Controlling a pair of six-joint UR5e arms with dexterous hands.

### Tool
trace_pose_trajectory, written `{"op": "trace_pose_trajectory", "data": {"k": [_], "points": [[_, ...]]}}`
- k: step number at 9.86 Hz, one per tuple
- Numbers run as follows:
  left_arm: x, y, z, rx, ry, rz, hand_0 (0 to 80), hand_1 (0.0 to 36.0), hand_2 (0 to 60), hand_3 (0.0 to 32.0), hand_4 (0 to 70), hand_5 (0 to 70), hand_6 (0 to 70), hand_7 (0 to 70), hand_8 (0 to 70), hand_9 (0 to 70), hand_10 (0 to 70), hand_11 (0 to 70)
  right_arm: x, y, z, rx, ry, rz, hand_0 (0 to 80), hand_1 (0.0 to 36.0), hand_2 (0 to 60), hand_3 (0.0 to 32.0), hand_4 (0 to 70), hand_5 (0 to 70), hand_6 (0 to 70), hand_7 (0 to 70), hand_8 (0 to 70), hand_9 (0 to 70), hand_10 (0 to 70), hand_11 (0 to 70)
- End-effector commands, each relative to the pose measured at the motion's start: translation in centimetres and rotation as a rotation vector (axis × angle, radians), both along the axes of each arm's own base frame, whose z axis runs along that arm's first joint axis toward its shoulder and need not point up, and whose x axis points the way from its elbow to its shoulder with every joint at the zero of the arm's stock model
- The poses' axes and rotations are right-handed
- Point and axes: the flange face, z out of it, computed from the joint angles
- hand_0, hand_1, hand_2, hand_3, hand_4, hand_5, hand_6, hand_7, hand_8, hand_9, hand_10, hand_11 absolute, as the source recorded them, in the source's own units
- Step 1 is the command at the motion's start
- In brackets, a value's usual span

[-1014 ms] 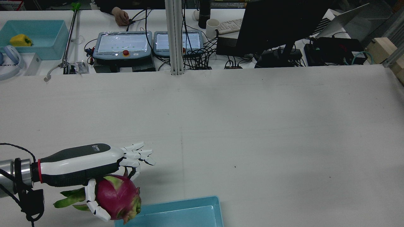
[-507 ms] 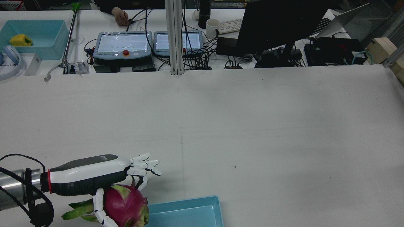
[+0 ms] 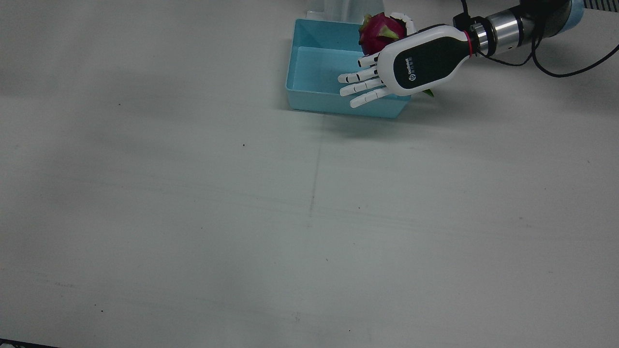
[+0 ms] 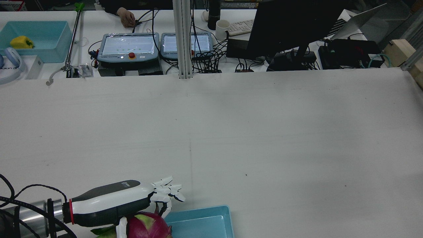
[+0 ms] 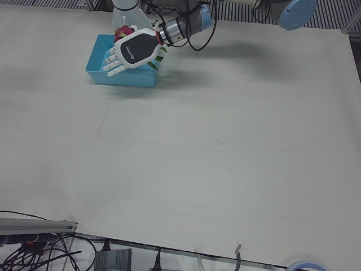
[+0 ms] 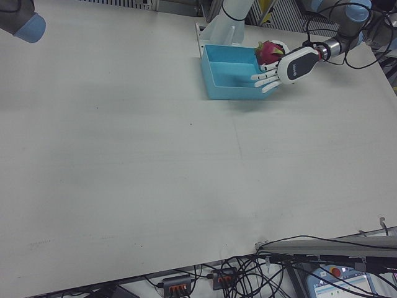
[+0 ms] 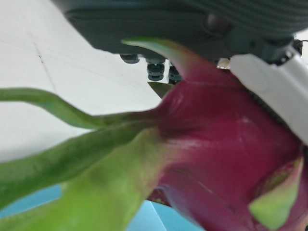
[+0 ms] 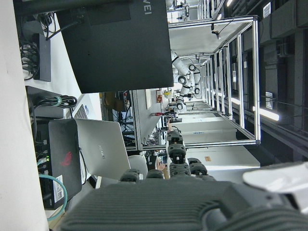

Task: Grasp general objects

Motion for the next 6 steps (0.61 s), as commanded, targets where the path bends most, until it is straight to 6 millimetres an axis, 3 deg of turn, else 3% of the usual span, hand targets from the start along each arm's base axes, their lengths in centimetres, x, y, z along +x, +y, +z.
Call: {"op": "trace_pose_trajectory", "data": {"k": [1, 2, 3, 5, 6], "points": [[0.8, 0.0, -0.1, -0.019, 0.024, 0.012, 52.1, 17.3, 27.0, 0.0, 52.5, 70.0, 9.9, 19.1, 11.3, 2.4, 0.0, 0.0, 0.0, 0.0, 0.0, 0.000, 0.000, 0.000, 0.0, 0.0, 0.0, 0.0, 0.0, 0.0, 0.0, 0.0, 0.0, 0.0, 0.0, 0.0], [0.8, 0.0, -0.3, -0.052, 0.052, 0.031, 48.6, 10.1, 11.9, 0.0, 44.2, 69.8, 8.9, 18.0, 10.5, 2.2, 0.0, 0.0, 0.0, 0.0, 0.0, 0.000, 0.000, 0.000, 0.0, 0.0, 0.0, 0.0, 0.0, 0.0, 0.0, 0.0, 0.0, 0.0, 0.0, 0.0], [0.8, 0.0, -0.6, -0.070, 0.077, 0.042, 47.3, 7.7, 8.0, 0.0, 41.5, 67.8, 8.4, 17.5, 10.2, 2.1, 0.0, 0.0, 0.0, 0.0, 0.0, 0.000, 0.000, 0.000, 0.0, 0.0, 0.0, 0.0, 0.0, 0.0, 0.0, 0.0, 0.0, 0.0, 0.0, 0.0], [1.1, 0.0, -1.1, -0.072, 0.090, 0.047, 47.3, 7.7, 8.0, 0.0, 41.5, 67.8, 8.4, 17.5, 10.2, 2.1, 0.0, 0.0, 0.0, 0.0, 0.0, 0.000, 0.000, 0.000, 0.0, 0.0, 0.0, 0.0, 0.0, 0.0, 0.0, 0.0, 0.0, 0.0, 0.0, 0.0], [1.2, 0.0, -1.2, -0.073, 0.092, 0.048, 43.0, 1.4, 0.8, 0.0, 28.7, 56.2, 5.5, 15.8, 9.4, 1.7, 0.0, 0.0, 0.0, 0.0, 0.0, 0.000, 0.000, 0.000, 0.0, 0.0, 0.0, 0.0, 0.0, 0.0, 0.0, 0.0, 0.0, 0.0, 0.0, 0.0]]}}
